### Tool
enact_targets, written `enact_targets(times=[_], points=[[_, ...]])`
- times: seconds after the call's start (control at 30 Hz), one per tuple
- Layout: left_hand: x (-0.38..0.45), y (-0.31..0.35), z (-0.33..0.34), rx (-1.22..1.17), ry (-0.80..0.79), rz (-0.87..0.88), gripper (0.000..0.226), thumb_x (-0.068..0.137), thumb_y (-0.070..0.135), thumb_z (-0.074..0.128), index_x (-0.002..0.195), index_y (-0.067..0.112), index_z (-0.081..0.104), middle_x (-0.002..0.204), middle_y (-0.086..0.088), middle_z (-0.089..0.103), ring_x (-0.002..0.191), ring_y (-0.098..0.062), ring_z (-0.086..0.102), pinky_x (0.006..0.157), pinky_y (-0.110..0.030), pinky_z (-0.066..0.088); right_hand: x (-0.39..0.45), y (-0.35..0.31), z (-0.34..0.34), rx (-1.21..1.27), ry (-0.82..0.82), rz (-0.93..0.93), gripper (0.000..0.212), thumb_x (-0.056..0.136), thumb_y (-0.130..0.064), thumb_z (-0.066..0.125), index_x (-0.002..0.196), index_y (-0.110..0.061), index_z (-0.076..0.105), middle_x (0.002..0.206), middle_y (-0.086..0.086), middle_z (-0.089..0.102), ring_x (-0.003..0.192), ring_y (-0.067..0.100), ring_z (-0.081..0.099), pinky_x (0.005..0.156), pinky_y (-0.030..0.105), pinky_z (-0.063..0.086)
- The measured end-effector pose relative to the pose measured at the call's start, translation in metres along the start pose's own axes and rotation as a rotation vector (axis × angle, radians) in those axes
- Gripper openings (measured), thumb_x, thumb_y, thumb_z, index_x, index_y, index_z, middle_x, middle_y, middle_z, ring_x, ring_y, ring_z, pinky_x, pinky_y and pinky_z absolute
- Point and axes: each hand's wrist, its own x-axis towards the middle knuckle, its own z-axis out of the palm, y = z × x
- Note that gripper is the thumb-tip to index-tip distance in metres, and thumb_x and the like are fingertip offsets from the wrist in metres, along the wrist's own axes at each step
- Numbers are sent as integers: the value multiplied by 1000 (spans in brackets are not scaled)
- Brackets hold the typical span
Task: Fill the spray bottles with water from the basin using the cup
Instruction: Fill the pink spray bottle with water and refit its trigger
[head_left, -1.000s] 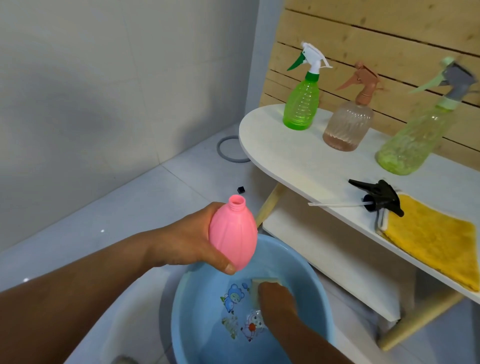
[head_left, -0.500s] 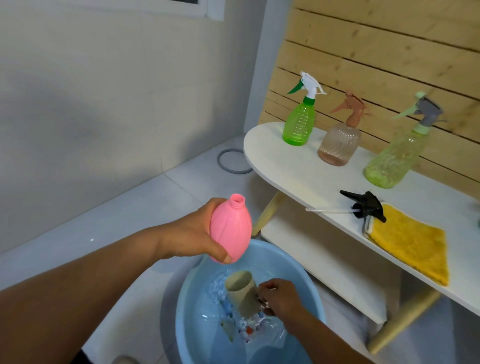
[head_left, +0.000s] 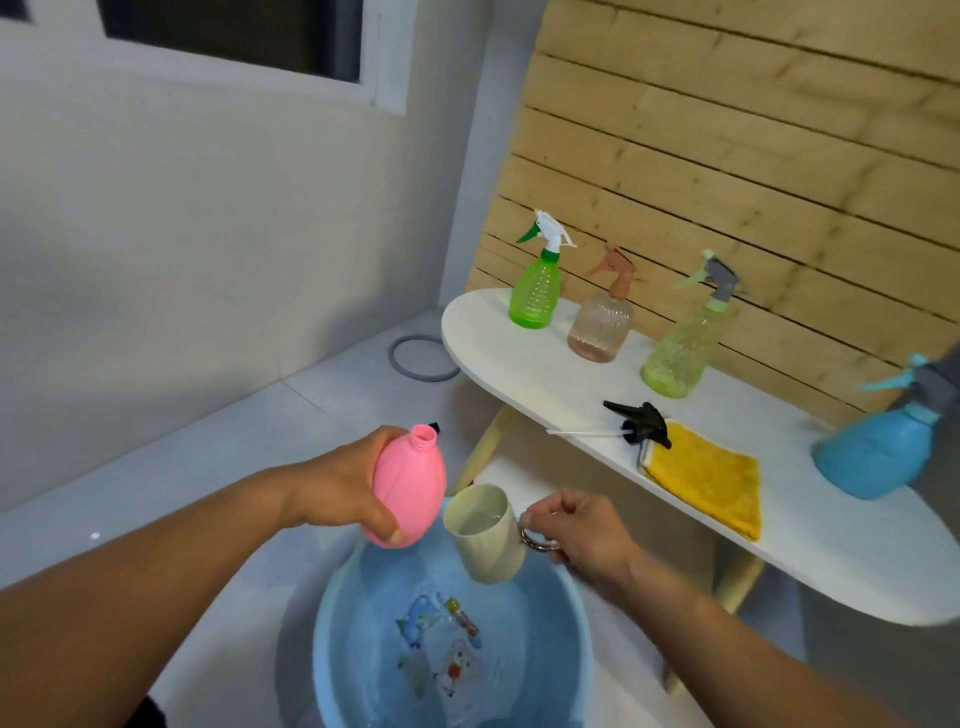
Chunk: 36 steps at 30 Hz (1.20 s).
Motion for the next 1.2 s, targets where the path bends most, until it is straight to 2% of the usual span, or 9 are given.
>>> enact_targets(times=[0.07, 0.17, 0.27, 0.37, 0.43, 0.7, 0.83, 1.0, 1.2], points=[[-3, 2, 2, 35, -19, 0, 104, 64, 11, 95, 142, 42, 34, 131, 8, 53, 117, -14, 58, 89, -33, 61, -9, -15, -9, 14, 8, -37, 12, 83, -10, 81, 82, -3, 72, 76, 9, 73, 58, 8, 59, 51, 21, 48], [-6, 2, 6, 98, -44, 3, 105, 62, 15, 97, 142, 42, 35, 130, 8, 53, 117, -15, 58, 90, -36, 61, -17, -34, -25, 23, 22, -79, 15, 82, -14, 83, 83, -6, 70, 69, 0, 70, 57, 6, 59, 53, 21, 48], [-10, 1, 10, 166, -70, 3, 106, 59, 24, 99, 141, 43, 35, 130, 11, 53, 117, -14, 57, 90, -37, 61, -23, -50, -39, 18, 54, -128, 21, 80, -20, 86, 84, -5, 72, 77, 10, 73, 66, 15, 58, 52, 22, 47], [-11, 2, 16, 186, -83, 26, 104, 58, 30, 101, 139, 44, 37, 130, 15, 53, 118, -10, 57, 91, -36, 61, -28, -61, -47, 33, 74, -212, 24, 81, -17, 84, 87, 2, 70, 77, 13, 74, 65, 13, 58, 48, 17, 44], [-11, 3, 20, 200, -89, 45, 103, 58, 34, 100, 139, 45, 37, 130, 17, 53, 119, -9, 56, 91, -35, 61, -31, -68, -50, 37, 91, -252, 25, 81, -18, 85, 88, 1, 71, 81, 15, 75, 66, 12, 60, 50, 17, 44], [-5, 12, 31, 223, -38, 85, 103, 59, 38, 100, 140, 45, 36, 128, 19, 53, 117, -10, 57, 92, -33, 59, -32, -82, -47, -44, 152, -391, 12, 81, -18, 84, 81, -13, 74, 75, 1, 76, 70, 13, 65, 59, 27, 48], [-2, 10, 33, 268, -28, 82, 104, 58, 44, 98, 140, 47, 35, 128, 18, 53, 117, -12, 57, 91, -36, 59, -31, -86, -45, -83, 176, -433, 13, 80, -23, 86, 79, -18, 74, 72, -3, 73, 62, 7, 60, 61, 29, 49], [1, 9, 33, 304, -23, 76, 107, 57, 47, 98, 142, 46, 32, 130, 16, 52, 117, -15, 56, 91, -38, 59, -33, -90, -42, -130, 204, -472, 14, 80, -27, 86, 78, -21, 74, 63, -13, 66, 54, 1, 52, 59, 27, 41], [3, 9, 34, 340, -29, 73, 107, 56, 52, 96, 142, 47, 31, 130, 16, 52, 116, -15, 57, 91, -39, 58, -40, -96, -37, -205, 232, -510, 12, 80, -29, 85, 78, -25, 73, 71, -14, 70, 62, 1, 59, 63, 25, 45]])
